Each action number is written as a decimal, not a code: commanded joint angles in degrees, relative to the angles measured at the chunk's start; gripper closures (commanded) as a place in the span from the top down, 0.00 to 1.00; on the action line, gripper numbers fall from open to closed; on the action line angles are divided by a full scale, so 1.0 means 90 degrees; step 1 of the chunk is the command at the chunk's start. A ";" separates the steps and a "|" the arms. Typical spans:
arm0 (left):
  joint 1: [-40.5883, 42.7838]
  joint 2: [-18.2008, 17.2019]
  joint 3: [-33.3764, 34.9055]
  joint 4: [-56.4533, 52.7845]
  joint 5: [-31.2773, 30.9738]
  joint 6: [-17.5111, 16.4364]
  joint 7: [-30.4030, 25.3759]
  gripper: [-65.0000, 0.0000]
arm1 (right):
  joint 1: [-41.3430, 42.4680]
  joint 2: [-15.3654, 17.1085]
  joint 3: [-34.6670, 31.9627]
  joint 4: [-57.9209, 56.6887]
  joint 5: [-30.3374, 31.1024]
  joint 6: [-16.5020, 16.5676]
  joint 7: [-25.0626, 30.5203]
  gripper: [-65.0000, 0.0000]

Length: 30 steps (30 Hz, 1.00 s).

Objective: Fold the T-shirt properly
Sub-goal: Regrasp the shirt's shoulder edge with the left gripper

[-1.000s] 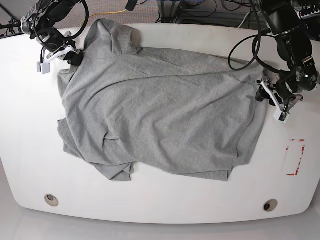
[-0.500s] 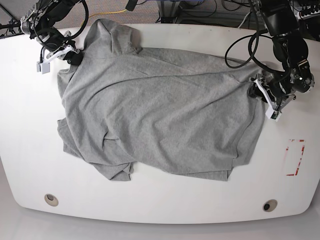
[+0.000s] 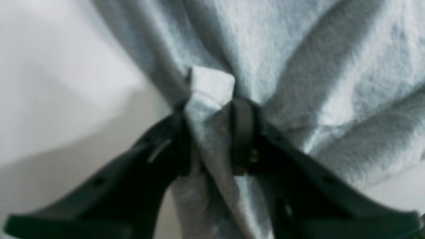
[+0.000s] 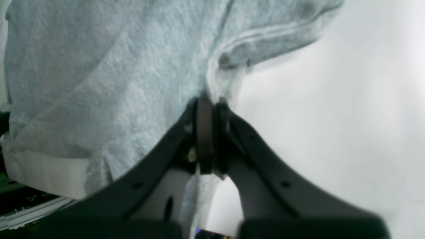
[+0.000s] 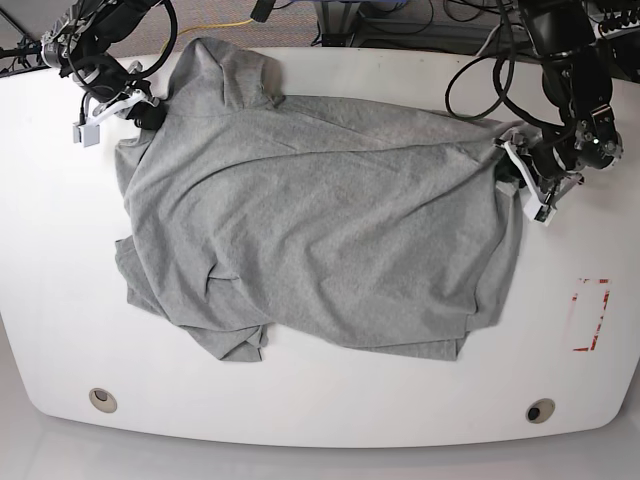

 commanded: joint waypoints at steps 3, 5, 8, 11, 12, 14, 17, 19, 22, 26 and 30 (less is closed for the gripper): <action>0.0160 -0.0083 -0.0008 0.0376 0.0066 -0.0006 0.0138 0.16 | 0.0031 0.0082 0.0001 0.0092 0.0140 0.0011 0.0060 0.00; 0.0267 -0.0083 -0.0008 0.0689 0.0076 -0.0006 0.0138 0.16 | 0.0031 0.0082 0.0001 0.0092 0.0140 0.0011 0.0060 0.00; 0.0384 -0.0083 0.0002 0.1129 0.0105 -0.0006 0.0157 0.17 | 0.0031 0.0082 -0.0009 0.0092 0.0140 0.0011 0.0060 0.00; 0.0482 -0.0083 0.0012 0.1353 0.0115 -0.0006 0.0167 0.19 | 0.0031 0.0082 -0.0009 0.0092 0.0140 0.0011 0.0060 0.00; 0.0511 -0.0083 0.0002 0.1402 0.0115 -0.0006 0.0216 0.19 | 0.0031 0.0082 -0.0009 0.0092 0.0140 0.0011 0.0060 0.00; 0.0521 -0.0083 -0.0008 0.1471 0.0115 -0.0006 0.0294 0.18 | 0.0031 0.0082 0.0001 0.0092 0.0140 0.0011 0.0060 0.00; 0.0521 -0.0093 -0.0008 0.1480 0.0115 -0.0006 0.0324 0.07 | 0.0031 0.0082 -0.0009 0.0092 0.0140 0.0011 0.0060 0.00; 0.0550 -0.0200 -0.0008 0.1480 0.0115 -0.0006 0.0333 0.00 | 0.0031 0.0082 -0.0009 0.0092 0.0140 0.0011 0.0060 0.00; 0.0628 -0.0278 -0.0008 0.1480 0.0115 -0.0006 0.0324 0.00 | 0.0012 0.0082 -0.0009 0.0092 0.0140 0.0011 0.0060 0.00; 0.0658 -0.0308 -0.0008 0.1539 0.0115 -0.0006 0.0324 0.00 | 0.0012 0.0082 -0.0009 0.0092 0.0140 0.0011 0.0060 0.00; 0.0804 -0.0308 -0.0164 0.1803 0.0115 -0.0006 0.0333 0.00 | 0.0012 0.0082 -0.0009 0.0092 0.0140 0.0011 0.0060 0.00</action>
